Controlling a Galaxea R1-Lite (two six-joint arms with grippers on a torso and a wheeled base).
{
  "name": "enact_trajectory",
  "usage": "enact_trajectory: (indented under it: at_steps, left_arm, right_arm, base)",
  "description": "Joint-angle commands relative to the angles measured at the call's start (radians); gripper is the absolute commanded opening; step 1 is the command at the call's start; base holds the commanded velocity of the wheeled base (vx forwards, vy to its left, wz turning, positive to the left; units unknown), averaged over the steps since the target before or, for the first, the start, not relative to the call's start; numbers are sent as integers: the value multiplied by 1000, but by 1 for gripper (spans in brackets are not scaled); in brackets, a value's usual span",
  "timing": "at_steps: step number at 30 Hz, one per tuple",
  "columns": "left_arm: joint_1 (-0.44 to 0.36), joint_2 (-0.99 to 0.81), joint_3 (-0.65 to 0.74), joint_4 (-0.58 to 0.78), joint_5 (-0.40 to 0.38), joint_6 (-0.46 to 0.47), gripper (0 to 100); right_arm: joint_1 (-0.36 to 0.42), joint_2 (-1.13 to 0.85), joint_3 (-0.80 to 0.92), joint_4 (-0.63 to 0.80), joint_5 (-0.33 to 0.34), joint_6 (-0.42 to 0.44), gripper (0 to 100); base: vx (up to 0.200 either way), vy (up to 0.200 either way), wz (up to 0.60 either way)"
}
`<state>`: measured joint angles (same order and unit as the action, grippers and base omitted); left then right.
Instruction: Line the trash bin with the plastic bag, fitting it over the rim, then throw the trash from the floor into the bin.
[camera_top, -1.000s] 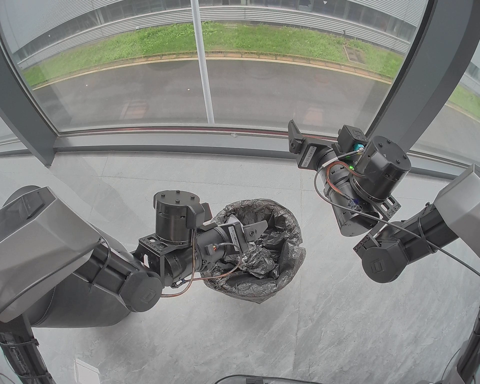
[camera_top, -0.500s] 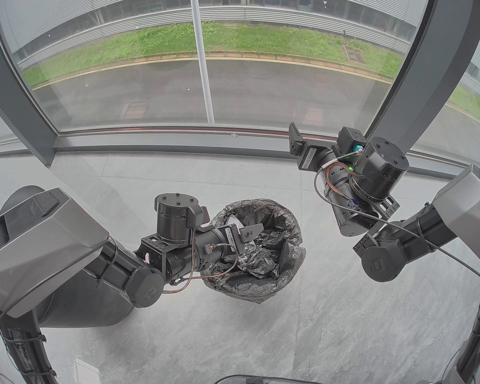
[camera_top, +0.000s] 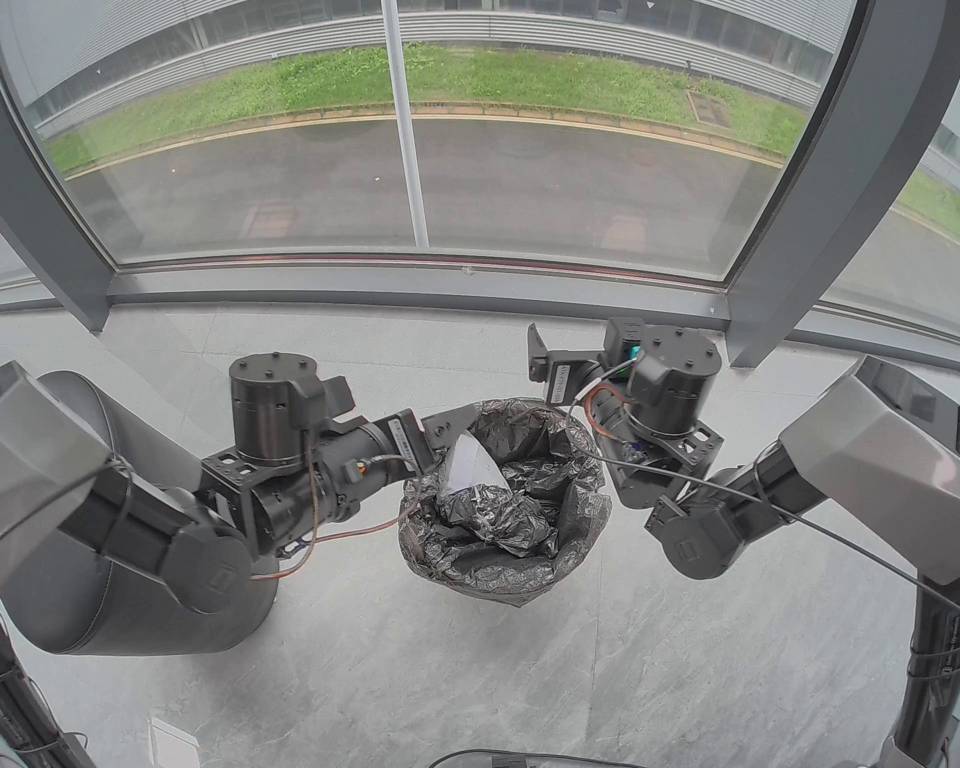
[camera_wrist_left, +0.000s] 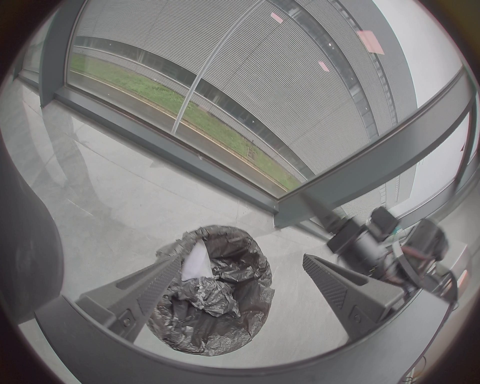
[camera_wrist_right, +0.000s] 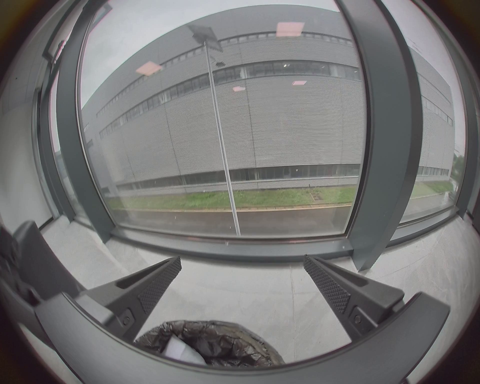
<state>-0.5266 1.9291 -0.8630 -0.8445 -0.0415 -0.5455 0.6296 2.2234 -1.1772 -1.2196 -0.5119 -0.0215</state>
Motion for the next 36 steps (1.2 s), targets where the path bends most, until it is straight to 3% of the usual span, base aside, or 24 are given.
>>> enact_trajectory:
  at_steps: [1, 9, 16, 21, 26, 31, 36]
  left_arm:
    - [92, -171, 105, -7, -8, -7, 100]
    - [185, -254, 240, -110, -69, -36, 100]
    - [226, -283, 305, -166, -75, -37, 100]
    - [237, -282, 340, -183, -77, -70, 100]
    - [295, -285, 338, -216, -133, -79, 100]
    - [353, -285, 340, -222, -176, -83, 100]
    - [364, -289, 338, -220, -178, -86, 100]
  right_arm:
    - [15, 173, -202, 172, 3, -5, 100]
    - [38, 249, -473, 469, 3, -5, 100]
    - [107, 283, -585, 601, -14, -8, 100]
    - [127, 312, -633, 652, -19, -11, 100]
    - [130, 360, -668, 675, -51, -17, 100]
    - [130, 355, -651, 678, -115, -23, 100]
    - [134, 279, -547, 678, -117, -25, 100]
  base:
    - [0, 0, 0]
    - [0, 0, 0]
    - [0, 0, 0]
    - [0, 0, 0]
    - [0, 0, 0]
    - [0, 0, 0]
    - [0, 0, 0]
